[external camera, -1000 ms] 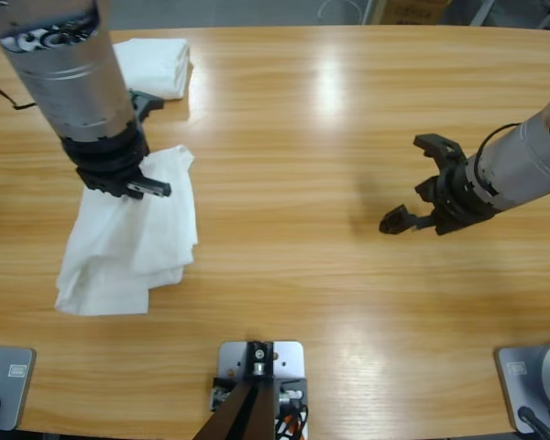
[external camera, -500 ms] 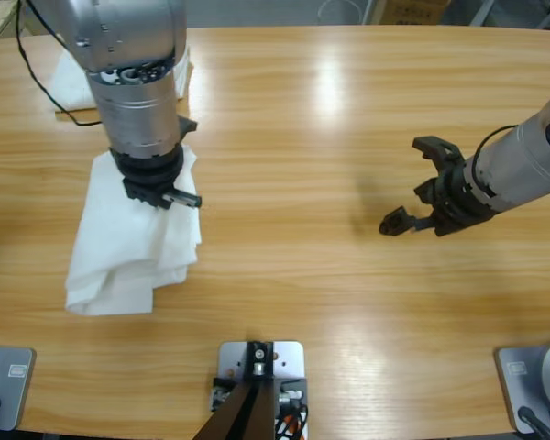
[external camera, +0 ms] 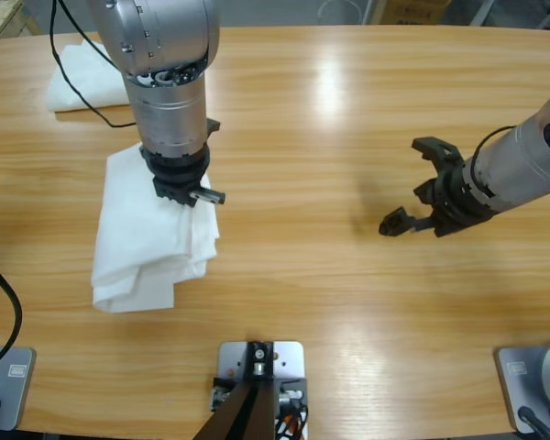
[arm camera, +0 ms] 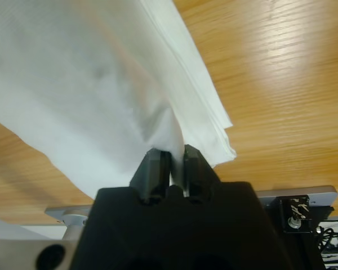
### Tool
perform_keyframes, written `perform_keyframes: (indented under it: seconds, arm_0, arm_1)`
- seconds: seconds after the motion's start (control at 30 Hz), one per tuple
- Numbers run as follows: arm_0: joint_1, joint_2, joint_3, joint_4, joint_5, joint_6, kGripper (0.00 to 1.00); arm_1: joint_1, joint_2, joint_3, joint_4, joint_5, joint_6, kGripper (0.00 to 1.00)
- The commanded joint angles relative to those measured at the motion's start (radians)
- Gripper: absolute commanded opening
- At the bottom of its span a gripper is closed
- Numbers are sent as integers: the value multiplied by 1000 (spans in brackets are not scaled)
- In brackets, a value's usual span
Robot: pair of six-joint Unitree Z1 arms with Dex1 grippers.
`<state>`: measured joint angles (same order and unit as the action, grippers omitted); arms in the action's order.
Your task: Fold clothes
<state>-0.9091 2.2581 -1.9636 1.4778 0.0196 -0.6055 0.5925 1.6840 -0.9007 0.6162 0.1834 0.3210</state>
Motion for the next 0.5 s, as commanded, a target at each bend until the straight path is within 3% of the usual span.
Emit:
perform_keyframes:
  seconds: [0.03,0.2,0.3,0.37,0.43,0.47,0.5]
  arm_0:
    - [-24,22,-67,-17,58,-35,1000]
    - [-7,-99,-104,-12,223,-98,1000]
    - [33,-247,-13,-7,292,-129,991]
    - [50,-346,95,-16,294,-130,951]
    - [50,-420,215,-49,294,-146,945]
    - [50,-461,287,-84,292,-165,945]
    - [50,-501,355,-117,288,-181,945]
  arm_1:
    - [-5,34,26,-10,16,9,1000]
    - [-5,26,25,-10,16,9,1000]
    - [-5,12,19,-10,23,5,955]
    - [-5,-1,11,-9,62,-32,535]
    - [-5,-14,-6,-12,88,-43,471]
    - [-5,-13,-25,-12,119,-55,393]
    - [-5,-8,-49,-12,161,-80,147]
